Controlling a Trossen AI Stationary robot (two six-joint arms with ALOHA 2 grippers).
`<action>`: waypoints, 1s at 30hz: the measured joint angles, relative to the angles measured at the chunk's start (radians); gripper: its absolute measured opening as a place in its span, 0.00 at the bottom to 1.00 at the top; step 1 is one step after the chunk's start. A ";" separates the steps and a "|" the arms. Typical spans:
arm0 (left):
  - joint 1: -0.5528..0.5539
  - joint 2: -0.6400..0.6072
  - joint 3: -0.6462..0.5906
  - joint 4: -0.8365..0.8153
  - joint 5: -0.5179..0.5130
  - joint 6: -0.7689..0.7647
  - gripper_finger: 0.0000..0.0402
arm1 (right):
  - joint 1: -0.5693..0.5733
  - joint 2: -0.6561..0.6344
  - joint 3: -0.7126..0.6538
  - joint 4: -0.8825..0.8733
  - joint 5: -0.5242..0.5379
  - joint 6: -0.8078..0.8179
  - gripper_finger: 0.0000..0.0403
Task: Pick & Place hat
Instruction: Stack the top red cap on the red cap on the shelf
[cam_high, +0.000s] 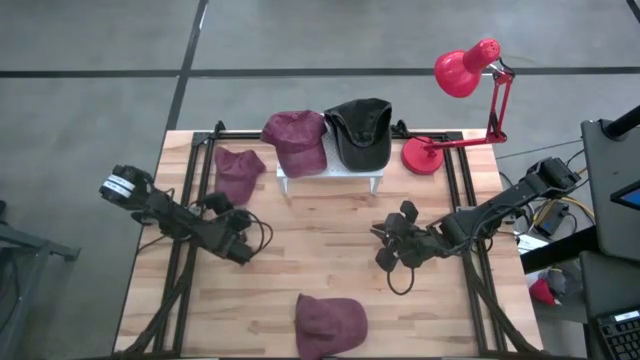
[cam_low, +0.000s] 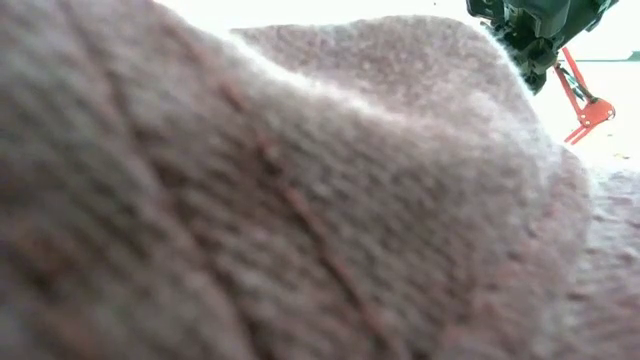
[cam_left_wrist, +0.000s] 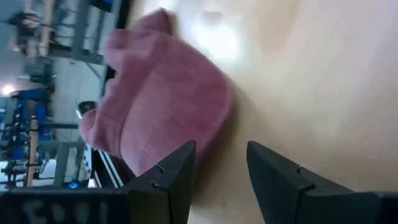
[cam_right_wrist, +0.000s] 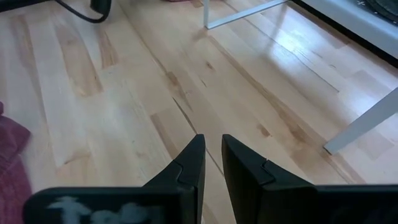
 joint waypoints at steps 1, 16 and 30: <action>0.000 0.000 0.011 -0.020 0.020 0.011 0.40 | 0.000 0.000 0.000 -0.001 0.000 0.001 0.13; 0.121 0.002 0.045 -0.112 0.003 -0.077 0.40 | 0.000 0.000 -0.005 0.001 -0.001 0.001 0.13; 0.212 0.002 0.168 0.166 -0.084 0.490 0.40 | 0.000 0.000 0.002 0.004 -0.003 -0.002 0.13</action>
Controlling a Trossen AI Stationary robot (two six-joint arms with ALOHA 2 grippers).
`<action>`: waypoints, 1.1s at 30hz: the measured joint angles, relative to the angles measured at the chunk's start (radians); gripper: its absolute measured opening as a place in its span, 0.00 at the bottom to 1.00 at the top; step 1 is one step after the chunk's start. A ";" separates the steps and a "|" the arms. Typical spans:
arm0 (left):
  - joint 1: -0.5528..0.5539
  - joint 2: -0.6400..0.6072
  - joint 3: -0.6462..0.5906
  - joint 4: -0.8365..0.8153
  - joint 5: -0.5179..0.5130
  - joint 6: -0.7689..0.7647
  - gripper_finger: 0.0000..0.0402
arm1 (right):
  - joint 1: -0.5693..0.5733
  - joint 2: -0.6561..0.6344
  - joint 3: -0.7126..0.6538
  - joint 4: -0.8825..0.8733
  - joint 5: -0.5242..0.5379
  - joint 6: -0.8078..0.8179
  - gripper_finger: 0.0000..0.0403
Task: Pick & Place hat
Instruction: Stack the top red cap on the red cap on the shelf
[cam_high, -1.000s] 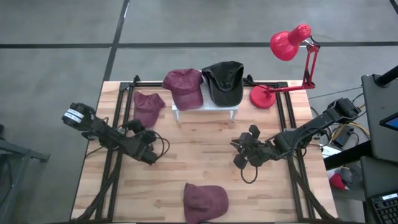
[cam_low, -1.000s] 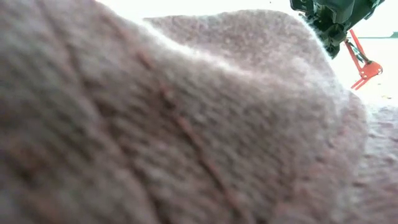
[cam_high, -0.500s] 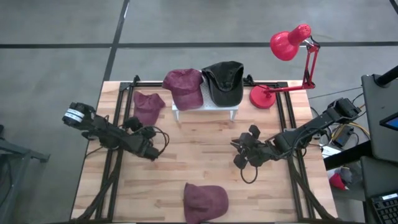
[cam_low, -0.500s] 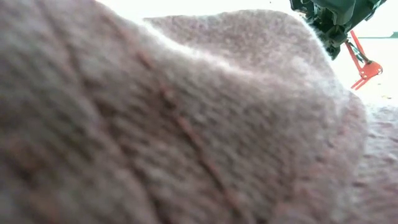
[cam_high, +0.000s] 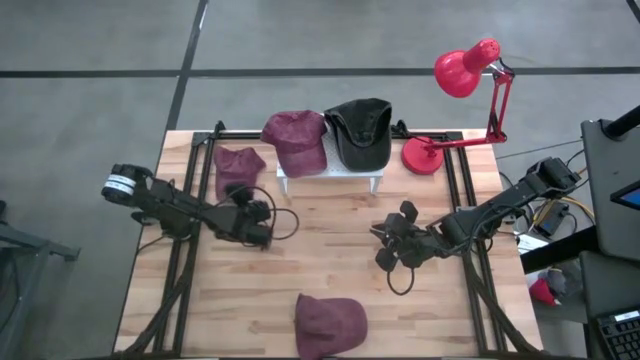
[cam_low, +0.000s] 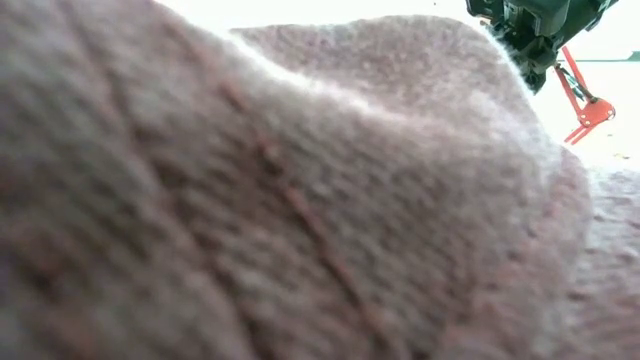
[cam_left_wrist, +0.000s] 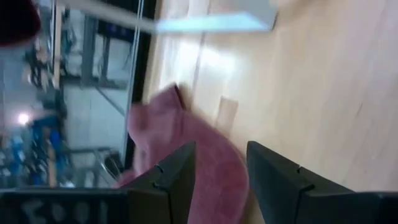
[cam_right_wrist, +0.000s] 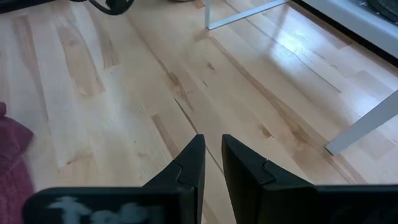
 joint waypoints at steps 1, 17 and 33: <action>0.000 0.000 0.019 -0.007 0.000 0.032 0.40 | 0.000 0.000 0.000 0.000 0.000 0.000 0.13; -0.009 -0.017 0.310 -0.607 0.100 -0.146 0.40 | 0.000 -0.019 0.049 0.025 -0.010 -0.024 0.13; -0.132 -0.124 0.178 -0.601 0.189 -0.097 0.36 | 0.000 -0.019 0.142 0.024 -0.009 -0.235 0.13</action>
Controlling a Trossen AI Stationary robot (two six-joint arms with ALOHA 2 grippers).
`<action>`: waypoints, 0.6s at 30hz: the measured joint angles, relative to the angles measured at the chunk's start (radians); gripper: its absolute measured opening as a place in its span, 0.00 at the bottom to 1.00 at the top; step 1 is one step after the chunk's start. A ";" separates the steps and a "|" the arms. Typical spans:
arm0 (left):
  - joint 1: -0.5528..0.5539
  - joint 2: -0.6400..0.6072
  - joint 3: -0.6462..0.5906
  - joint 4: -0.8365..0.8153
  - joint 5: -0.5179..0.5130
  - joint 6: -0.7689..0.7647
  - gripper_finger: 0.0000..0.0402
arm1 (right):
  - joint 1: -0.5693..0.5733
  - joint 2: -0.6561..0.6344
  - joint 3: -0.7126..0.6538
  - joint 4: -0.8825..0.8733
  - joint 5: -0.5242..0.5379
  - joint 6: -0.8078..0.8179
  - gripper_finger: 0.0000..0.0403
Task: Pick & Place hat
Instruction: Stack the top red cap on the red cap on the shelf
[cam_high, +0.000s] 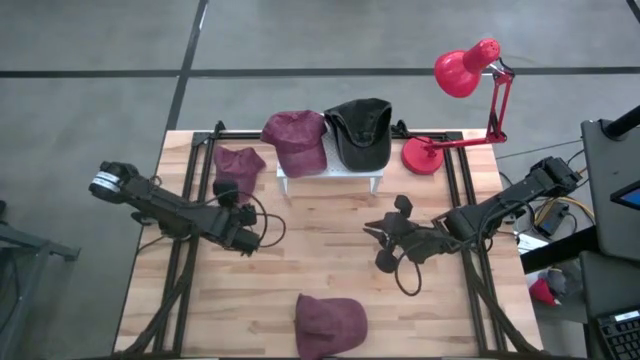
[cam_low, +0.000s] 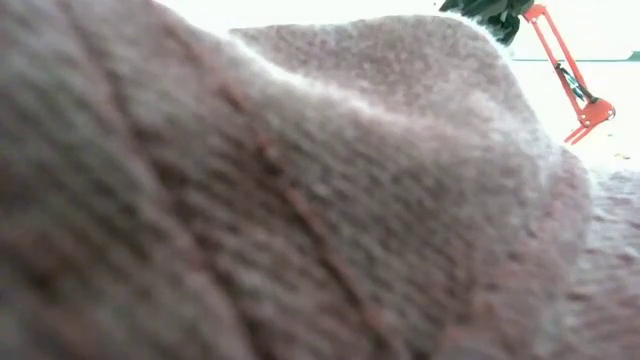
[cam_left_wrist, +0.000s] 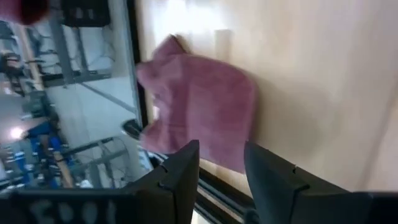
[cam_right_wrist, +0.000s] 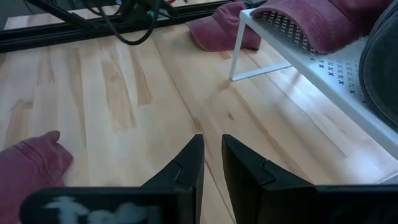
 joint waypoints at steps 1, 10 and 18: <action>-0.009 0.000 -0.011 0.008 0.012 -0.023 0.36 | 0.000 0.000 0.000 0.000 0.000 0.000 0.13; -0.071 0.064 -0.135 0.194 0.128 -0.259 0.35 | -0.007 0.000 0.003 -0.001 0.003 -0.025 0.13; -0.073 0.093 -0.136 0.142 0.091 -0.237 0.35 | -0.093 0.004 0.054 -0.007 -0.190 -0.063 0.13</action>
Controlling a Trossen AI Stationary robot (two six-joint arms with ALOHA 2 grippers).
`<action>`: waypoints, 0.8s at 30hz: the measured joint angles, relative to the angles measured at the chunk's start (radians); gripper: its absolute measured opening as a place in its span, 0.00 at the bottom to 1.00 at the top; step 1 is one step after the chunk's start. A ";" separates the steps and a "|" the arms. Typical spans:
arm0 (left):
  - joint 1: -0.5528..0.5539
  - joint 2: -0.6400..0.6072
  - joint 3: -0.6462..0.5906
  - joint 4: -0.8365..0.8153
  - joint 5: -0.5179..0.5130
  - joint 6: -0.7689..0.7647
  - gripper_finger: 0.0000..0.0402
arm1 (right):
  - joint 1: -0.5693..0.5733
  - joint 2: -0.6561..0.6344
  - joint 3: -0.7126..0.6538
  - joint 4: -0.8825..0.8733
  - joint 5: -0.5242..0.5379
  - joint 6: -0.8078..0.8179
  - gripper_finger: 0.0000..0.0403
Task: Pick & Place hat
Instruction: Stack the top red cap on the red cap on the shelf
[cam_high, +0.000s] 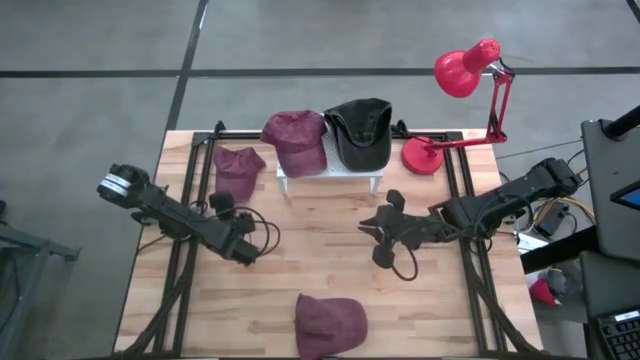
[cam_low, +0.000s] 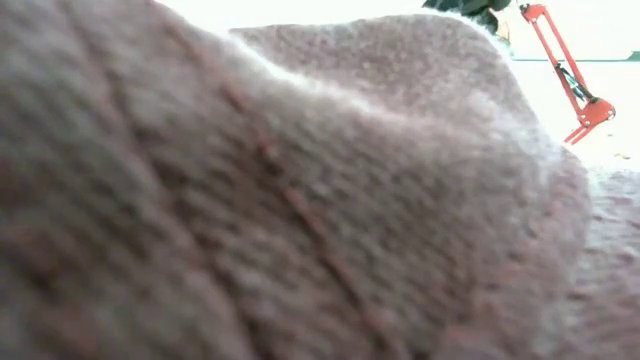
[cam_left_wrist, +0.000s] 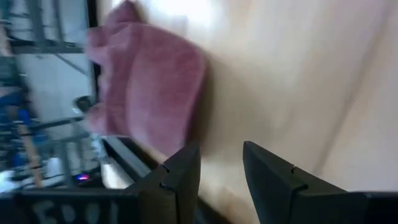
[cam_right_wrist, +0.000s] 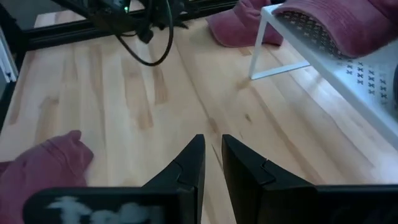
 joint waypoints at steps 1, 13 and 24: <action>0.000 0.000 0.000 -0.019 -0.017 0.004 0.35 | -0.003 0.000 0.000 0.000 -0.005 -0.014 0.13; 0.068 0.003 -0.006 -0.001 -0.037 -0.013 0.35 | -0.003 0.000 -0.001 0.000 -0.009 -0.114 0.13; 0.190 0.003 -0.018 0.042 -0.004 0.031 0.47 | -0.003 0.000 -0.001 0.000 -0.009 -0.111 0.13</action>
